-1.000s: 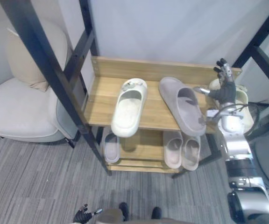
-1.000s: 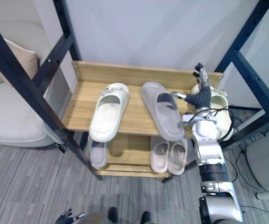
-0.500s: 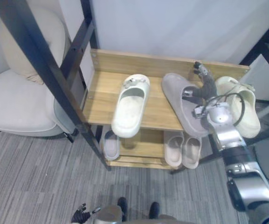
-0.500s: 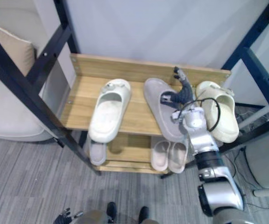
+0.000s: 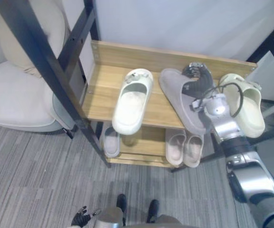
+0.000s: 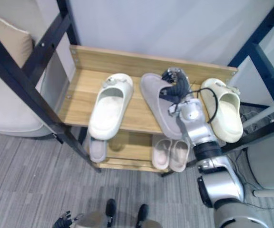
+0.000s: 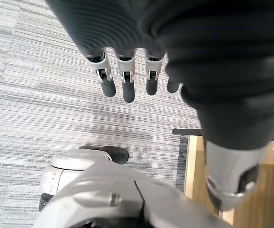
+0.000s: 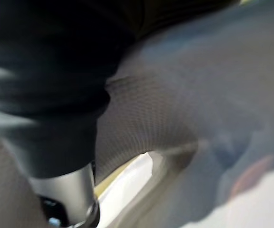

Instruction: Organize the slippers on the shoe rack

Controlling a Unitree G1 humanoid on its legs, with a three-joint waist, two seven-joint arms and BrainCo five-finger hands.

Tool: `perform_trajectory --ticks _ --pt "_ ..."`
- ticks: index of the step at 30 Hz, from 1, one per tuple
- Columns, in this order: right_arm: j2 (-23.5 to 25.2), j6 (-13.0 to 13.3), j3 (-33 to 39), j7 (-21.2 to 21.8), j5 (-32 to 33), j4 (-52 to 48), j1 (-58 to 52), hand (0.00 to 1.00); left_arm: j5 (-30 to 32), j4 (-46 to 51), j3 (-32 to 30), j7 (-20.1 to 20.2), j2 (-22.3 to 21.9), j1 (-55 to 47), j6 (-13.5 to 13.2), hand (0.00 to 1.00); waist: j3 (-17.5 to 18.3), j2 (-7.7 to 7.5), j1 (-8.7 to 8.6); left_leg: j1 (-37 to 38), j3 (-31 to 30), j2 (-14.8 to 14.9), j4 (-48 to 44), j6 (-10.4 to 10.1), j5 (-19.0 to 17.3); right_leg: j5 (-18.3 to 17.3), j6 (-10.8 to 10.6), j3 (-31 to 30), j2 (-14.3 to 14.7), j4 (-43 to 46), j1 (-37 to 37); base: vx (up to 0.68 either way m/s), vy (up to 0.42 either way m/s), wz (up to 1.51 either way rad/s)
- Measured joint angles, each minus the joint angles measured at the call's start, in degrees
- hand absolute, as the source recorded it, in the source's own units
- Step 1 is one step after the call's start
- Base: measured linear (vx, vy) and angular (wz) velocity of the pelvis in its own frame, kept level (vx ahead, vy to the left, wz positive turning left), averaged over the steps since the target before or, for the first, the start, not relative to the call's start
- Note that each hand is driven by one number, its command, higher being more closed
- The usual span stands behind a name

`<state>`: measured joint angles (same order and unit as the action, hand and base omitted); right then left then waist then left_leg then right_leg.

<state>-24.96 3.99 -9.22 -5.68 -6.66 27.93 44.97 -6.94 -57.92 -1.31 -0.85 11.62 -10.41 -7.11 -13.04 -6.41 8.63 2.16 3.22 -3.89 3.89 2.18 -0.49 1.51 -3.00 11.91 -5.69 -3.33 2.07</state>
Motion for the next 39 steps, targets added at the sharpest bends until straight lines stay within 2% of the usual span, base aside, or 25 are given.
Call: perform_trajectory --ticks 6,12,16,19,25,31,33,34,39 --pt "0.1 0.1 0.2 -0.6 0.1 -4.8 -2.1 1.00 0.0 0.1 0.0 0.0 0.0 0.1 0.0 0.00 -0.1 -0.11 0.02 0.1 0.0 0.3 -0.1 -0.2 0.1 0.0 0.0 0.0 0.2 -0.1 0.0 0.00 -0.005 0.00" --pt "0.3 0.1 3.9 -1.2 0.1 -16.2 -10.5 1.00 0.1 0.3 0.0 0.0 0.0 0.0 0.1 0.00 -0.1 -0.11 -0.37 0.6 -0.5 0.2 -0.2 -0.1 0.1 0.0 -0.1 0.0 -0.2 0.0 0.7 0.00 0.004 0.02" --pt "0.9 0.9 7.2 -1.8 0.1 -25.1 -13.4 1.00 0.2 0.4 0.0 0.0 0.0 -0.5 0.2 0.00 0.0 -0.03 -1.65 0.8 1.0 0.3 -2.9 0.1 -1.9 0.0 -0.1 -0.9 -0.4 1.1 1.1 -0.03 0.027 -0.17" --pt "0.9 3.1 10.6 -2.7 0.1 -33.5 -16.6 1.00 0.2 0.3 0.0 0.0 -0.1 -0.9 0.2 0.00 0.9 0.30 -2.95 0.5 1.8 0.2 -4.1 -0.1 -3.0 0.0 -0.1 -1.5 -0.6 1.2 1.1 -0.02 0.039 -0.15" --pt "0.9 6.3 13.6 -3.4 0.5 -39.6 -22.1 1.00 0.8 0.0 0.0 0.1 -1.1 -1.2 0.2 0.00 3.8 2.23 -5.00 0.0 2.4 0.1 -5.5 0.3 -3.4 0.0 -0.1 -1.7 -0.7 1.2 1.1 0.01 0.011 -0.05" --pt "3.0 8.0 13.4 -1.0 3.3 -44.1 -30.1 1.00 1.2 -0.3 1.1 0.3 -1.5 -1.1 0.2 0.00 4.8 3.72 -5.35 -0.2 2.8 0.4 -6.8 -0.1 -4.0 -0.1 -0.2 -2.4 -0.5 1.3 1.2 -0.03 -0.014 -0.04" --pt "3.5 8.4 12.6 0.3 4.6 -45.5 -33.8 1.00 1.3 -1.0 1.3 0.4 -1.8 -1.1 0.1 0.00 5.5 4.41 -5.47 -0.1 3.1 0.4 -6.8 -0.3 -4.2 -0.1 -0.2 -2.8 -0.5 1.3 1.2 -0.02 0.004 -0.07" --pt "5.4 8.8 10.6 1.1 4.4 -45.7 -37.5 1.00 1.4 -1.6 1.7 1.0 -1.9 -1.2 0.1 0.00 6.2 4.90 -5.79 0.0 3.4 0.4 -6.8 -0.3 -4.2 0.0 -0.3 -3.0 -0.5 1.3 1.1 -0.01 0.006 -0.09" --pt "9.5 8.8 6.5 2.5 4.0 -45.2 -47.3 1.00 2.4 -3.6 3.2 1.1 -1.7 -0.3 0.0 0.00 6.7 5.50 -5.87 1.2 3.4 0.4 -7.0 -0.3 -4.1 0.2 -0.7 -3.0 -0.5 0.3 2.8 0.00 0.000 -0.02"
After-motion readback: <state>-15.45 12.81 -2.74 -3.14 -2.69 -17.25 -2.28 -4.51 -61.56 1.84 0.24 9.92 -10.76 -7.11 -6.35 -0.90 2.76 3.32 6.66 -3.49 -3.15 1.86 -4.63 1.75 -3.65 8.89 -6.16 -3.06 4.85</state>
